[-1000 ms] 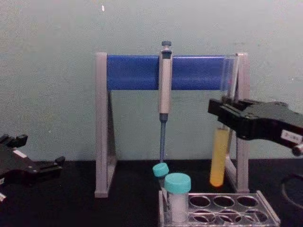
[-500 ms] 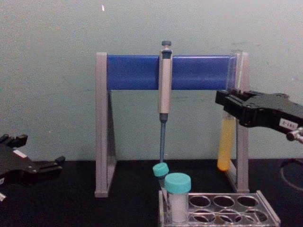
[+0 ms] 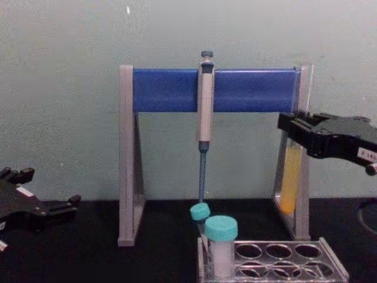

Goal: Pick up the test tube from the test tube rack, shake it, then place it back into the test tube rack.

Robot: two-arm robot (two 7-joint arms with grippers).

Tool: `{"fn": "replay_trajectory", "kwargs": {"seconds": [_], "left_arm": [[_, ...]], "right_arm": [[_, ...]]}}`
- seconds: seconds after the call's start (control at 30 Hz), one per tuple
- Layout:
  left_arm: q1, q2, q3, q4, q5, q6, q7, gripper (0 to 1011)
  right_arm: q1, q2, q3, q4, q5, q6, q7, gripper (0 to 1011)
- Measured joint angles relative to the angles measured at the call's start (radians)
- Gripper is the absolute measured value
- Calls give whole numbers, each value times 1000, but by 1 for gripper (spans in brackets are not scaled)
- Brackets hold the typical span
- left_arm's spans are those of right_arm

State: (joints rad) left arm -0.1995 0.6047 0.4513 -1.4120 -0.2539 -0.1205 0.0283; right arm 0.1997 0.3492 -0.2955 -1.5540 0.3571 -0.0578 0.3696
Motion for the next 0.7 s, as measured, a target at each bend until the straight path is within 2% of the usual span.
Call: {"fn": "replay_trajectory", "kwargs": {"seconds": [0.33, 0.47, 0.7], "left_arm": [[0, 0, 0, 0, 0, 0, 0, 1010], [0, 0, 0, 0, 0, 0, 0, 1010], [0, 0, 0, 0, 0, 0, 0, 1010]], "right_arm": [[-27, 4, 20, -41, -9, 27, -32, 232], [-61, 13, 41, -77, -12, 38, -52, 232], [-127, 34, 60, -150, -3, 58, -52, 232]]}}
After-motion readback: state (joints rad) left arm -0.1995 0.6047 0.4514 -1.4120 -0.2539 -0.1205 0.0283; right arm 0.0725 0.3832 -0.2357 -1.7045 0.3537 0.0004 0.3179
